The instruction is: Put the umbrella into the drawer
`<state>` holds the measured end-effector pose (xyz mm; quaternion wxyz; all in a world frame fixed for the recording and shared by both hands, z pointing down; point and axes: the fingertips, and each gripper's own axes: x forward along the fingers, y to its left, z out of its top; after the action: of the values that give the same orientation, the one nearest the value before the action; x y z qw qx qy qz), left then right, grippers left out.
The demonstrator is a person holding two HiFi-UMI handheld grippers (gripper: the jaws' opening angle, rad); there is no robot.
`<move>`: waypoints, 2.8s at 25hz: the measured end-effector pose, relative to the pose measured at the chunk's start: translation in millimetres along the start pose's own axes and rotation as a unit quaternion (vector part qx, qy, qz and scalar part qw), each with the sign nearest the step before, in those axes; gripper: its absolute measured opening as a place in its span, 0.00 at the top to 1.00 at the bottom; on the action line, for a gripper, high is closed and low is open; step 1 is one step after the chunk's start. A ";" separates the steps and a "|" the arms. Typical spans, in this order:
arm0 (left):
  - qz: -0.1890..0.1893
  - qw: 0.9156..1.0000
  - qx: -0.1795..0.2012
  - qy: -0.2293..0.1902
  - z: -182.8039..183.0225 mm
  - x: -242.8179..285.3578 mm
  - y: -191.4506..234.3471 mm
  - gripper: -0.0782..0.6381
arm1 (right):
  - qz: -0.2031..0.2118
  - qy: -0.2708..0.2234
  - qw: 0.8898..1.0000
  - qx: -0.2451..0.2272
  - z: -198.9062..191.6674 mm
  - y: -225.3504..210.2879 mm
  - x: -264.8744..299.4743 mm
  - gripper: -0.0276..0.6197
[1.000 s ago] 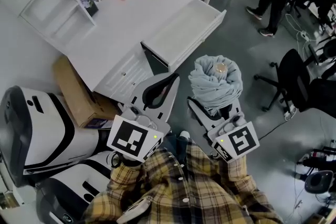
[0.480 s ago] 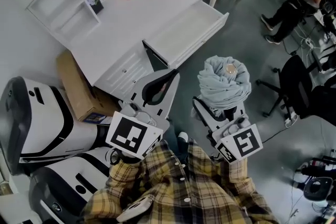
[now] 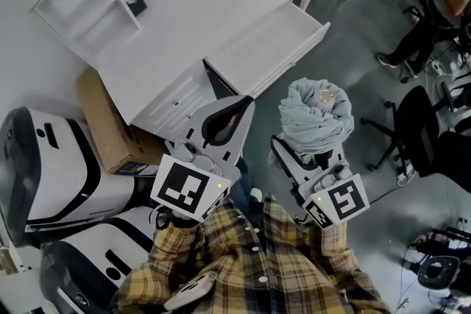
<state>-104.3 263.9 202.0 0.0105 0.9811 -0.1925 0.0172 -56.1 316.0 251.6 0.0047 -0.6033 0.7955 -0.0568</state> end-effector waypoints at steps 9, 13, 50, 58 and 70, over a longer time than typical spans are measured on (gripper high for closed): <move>0.010 1.000 -0.015 0.009 -0.3 52.3 88.6 0.87 | 0.012 0.014 1.000 0.007 7.2 -41.3 98.3 0.52; 0.006 1.000 -0.019 0.013 -0.4 73.8 130.6 0.87 | 0.006 0.015 1.000 0.014 11.8 -61.0 144.1 0.52; 0.079 0.995 -0.052 0.020 -7.4 280.2 260.8 0.87 | 0.085 0.051 0.995 0.033 26.8 -263.5 297.2 0.52; 0.147 0.987 -0.062 0.034 -13.3 307.1 282.7 0.87 | 0.142 0.074 0.986 0.040 24.2 -299.4 327.5 0.52; 0.139 0.987 -0.067 0.038 -21.3 311.6 291.2 0.87 | 0.148 0.080 0.985 0.040 17.5 -299.8 340.8 0.52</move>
<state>73.3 -122.7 239.1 0.0809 0.9406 -0.3270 0.0430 140.0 -92.5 283.9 -0.0267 -0.4719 0.8708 -0.1355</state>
